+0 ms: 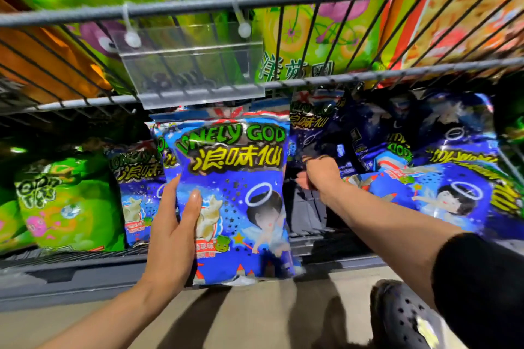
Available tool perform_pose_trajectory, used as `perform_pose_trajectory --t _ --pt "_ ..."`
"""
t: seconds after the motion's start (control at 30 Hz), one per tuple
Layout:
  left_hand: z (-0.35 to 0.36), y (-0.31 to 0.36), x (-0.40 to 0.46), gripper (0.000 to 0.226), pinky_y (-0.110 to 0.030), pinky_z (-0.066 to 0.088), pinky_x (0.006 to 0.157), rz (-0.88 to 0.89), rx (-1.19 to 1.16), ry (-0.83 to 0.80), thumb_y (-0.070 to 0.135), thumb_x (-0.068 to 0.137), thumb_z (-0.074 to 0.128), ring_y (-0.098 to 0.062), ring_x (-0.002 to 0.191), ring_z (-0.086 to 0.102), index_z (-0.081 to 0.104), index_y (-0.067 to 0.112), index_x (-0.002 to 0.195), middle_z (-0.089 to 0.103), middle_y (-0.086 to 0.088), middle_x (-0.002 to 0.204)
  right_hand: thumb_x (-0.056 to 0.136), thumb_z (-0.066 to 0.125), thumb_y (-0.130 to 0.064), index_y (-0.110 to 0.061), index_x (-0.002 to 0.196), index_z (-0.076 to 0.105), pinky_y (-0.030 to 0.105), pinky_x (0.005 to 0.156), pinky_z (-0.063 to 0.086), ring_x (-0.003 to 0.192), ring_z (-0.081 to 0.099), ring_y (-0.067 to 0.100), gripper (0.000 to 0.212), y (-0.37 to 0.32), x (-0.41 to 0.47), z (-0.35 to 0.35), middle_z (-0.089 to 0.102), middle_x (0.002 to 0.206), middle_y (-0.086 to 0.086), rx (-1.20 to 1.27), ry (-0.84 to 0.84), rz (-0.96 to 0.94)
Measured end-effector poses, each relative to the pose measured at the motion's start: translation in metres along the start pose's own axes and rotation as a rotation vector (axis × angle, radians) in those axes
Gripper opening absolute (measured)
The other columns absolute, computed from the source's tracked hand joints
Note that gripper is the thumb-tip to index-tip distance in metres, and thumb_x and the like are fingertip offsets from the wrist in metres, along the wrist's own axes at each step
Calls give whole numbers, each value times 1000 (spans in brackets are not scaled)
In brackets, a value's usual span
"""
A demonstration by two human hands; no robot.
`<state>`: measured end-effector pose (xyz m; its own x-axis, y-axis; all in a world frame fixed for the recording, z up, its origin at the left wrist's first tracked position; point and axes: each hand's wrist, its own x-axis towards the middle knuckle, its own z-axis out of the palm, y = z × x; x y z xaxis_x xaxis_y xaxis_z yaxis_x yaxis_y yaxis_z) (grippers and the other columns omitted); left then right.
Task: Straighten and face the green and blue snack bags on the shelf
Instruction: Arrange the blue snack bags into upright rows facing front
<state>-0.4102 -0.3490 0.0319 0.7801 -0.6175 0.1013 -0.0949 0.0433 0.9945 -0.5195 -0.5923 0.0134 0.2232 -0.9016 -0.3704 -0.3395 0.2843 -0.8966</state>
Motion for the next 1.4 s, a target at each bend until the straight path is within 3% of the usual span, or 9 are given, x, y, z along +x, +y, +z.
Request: perform_pose_trajectory --t 0.13,0.27,0.4,0.6,0.8,0.93,1.1,1.23,1.4 --pt "42 21 0 50 -18 26 106 26 143 17 47 93 53 -4 125 40 39 36 140 41 18 134 97 39 -48 -7 76 59 21 39 50 38 58 13 51 -9 -40 -33 62 47 4 287 -269 -19" --pt "89 31 14 39 -32 38 99 42 225 58 26 100 46 -23 118 52 41 13 136 55 -5 129 63 69 -70 -16 91 52 23 58 42 63 51 15 63 -13 -56 -55 50 69 8 293 -449 -193" --pt "122 22 33 49 -30 33 104 50 331 8 24 100 46 -32 129 46 34 5 144 43 -16 145 63 85 -13 -11 107 62 35 83 56 93 70 18 49 -8 -66 -60 73 104 4 112 -543 -324" --pt "137 1 45 58 -21 11 115 106 521 -228 4 97 47 -25 146 21 21 -1 148 22 -16 156 45 90 -4 -6 105 57 45 83 57 88 70 27 69 11 -19 -43 72 96 10 209 -123 -228" --pt "136 -24 50 61 -6 4 103 6 518 -461 -5 93 46 -18 148 13 24 6 149 17 -8 159 65 76 -10 -3 107 58 51 87 53 93 65 31 47 29 18 -19 69 102 19 160 90 -249" --pt "135 -42 58 64 -18 17 110 -115 520 -520 1 96 43 -21 146 19 17 15 153 13 -4 161 74 78 -29 5 139 31 36 102 37 122 46 36 88 22 12 -15 48 129 25 -161 335 -268" --pt "144 -53 65 64 -22 16 114 -197 461 -557 -2 96 43 -16 147 15 17 16 152 7 -1 162 80 64 -56 4 148 5 33 113 19 140 13 36 108 20 4 6 9 152 29 -586 235 -324" --pt "145 -62 68 66 -31 28 115 -215 462 -526 -4 92 44 -23 140 34 23 17 151 25 -5 157 93 42 -56 6 147 8 39 110 27 138 21 39 89 19 18 8 16 151 32 -785 203 -212" --pt "137 -52 54 62 -43 32 113 -170 486 -517 -3 92 44 -31 137 38 29 16 150 38 -10 152 88 56 -50 -6 150 -3 42 99 40 126 39 40 96 14 11 5 27 143 31 -614 190 -179"
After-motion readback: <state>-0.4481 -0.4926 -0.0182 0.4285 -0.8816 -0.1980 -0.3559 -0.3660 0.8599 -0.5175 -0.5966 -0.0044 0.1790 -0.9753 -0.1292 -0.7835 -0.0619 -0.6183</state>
